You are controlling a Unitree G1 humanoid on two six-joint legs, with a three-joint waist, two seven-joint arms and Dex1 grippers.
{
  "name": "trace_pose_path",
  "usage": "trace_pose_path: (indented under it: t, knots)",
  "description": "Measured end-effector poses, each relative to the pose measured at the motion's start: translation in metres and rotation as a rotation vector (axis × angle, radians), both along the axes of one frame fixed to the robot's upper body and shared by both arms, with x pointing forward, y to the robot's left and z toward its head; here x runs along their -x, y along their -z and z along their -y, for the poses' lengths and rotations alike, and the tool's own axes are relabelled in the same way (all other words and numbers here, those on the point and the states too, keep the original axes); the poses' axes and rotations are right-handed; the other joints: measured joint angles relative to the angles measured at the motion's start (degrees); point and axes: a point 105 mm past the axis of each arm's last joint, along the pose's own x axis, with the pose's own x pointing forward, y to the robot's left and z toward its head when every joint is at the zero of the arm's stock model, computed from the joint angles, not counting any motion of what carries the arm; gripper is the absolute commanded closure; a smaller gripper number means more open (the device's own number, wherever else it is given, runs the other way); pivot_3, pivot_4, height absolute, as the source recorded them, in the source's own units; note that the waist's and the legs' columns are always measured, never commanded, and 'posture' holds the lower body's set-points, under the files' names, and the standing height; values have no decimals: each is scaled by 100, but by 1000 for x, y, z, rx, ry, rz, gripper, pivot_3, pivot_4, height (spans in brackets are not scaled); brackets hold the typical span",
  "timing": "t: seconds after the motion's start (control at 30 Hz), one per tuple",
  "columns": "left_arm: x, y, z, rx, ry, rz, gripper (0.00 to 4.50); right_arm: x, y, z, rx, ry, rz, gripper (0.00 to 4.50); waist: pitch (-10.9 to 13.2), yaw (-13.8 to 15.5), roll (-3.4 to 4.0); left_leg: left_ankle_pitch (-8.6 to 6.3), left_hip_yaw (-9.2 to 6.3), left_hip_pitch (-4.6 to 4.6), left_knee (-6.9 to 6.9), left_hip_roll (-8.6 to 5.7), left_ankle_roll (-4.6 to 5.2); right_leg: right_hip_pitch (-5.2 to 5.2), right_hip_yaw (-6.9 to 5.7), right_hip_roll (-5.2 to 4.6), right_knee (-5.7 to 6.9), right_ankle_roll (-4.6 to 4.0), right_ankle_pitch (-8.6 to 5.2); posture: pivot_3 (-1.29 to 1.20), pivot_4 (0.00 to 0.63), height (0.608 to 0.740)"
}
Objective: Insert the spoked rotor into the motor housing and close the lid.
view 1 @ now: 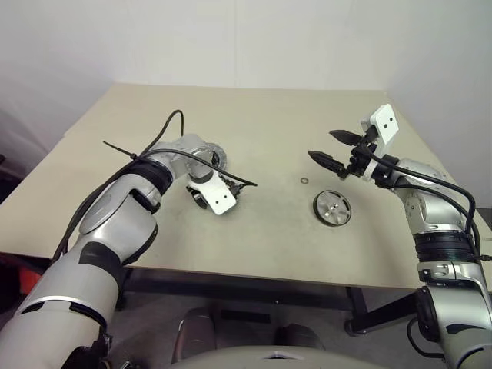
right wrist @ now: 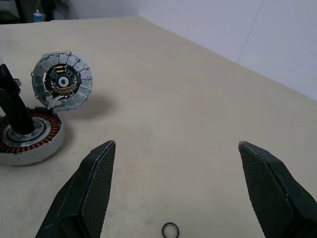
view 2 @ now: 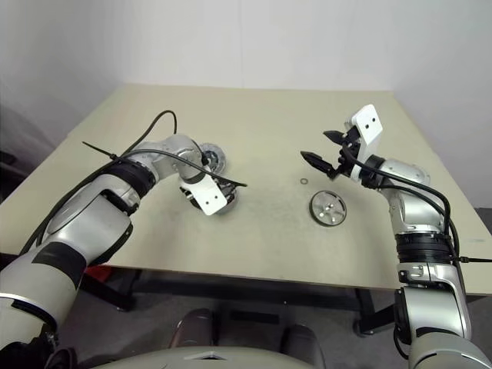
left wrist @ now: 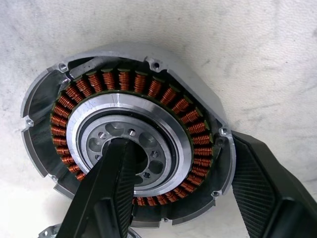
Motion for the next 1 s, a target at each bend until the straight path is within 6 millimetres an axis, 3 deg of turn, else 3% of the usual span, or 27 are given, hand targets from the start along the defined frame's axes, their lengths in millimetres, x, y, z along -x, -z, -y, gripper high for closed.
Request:
trace_pose_path:
  t: [0.17, 0.33, 0.67, 1.0]
  knots:
    - [1, -1, -2, -13, -6, -14, 2152, 0, 0, 0, 0, -1, 4, 0, 1, -6, -1, 0, 0, 0, 0, 1, 0, -3, 0, 1, -1, 0, 0, 0, 0, 740]
    - [-1, -2, 10, 14, -6, -4, 2152, 0, -1, -1, 1, -3, 9, 0, 1, 63, -1, 0, 0, -11, -1, -2, 0, -3, -4, -5, -2, -1, 0, 0, 0, 740]
    - [1, -10, 63, 102, 84, 35, 2152, 0, -2, -2, -2, -5, 21, 0, 8, 137, -13, -1, -1, -63, 0, -39, 27, -36, -11, -45, -20, 2, 0, 0, 0, 740]
    - [4, -18, 92, 132, 139, 71, 2152, 2, 0, 0, 0, 9, 26, 0, 8, 135, -13, -14, -2, -107, 9, -40, 52, -73, -17, -45, -21, 11, -5, 0, 0, 740]
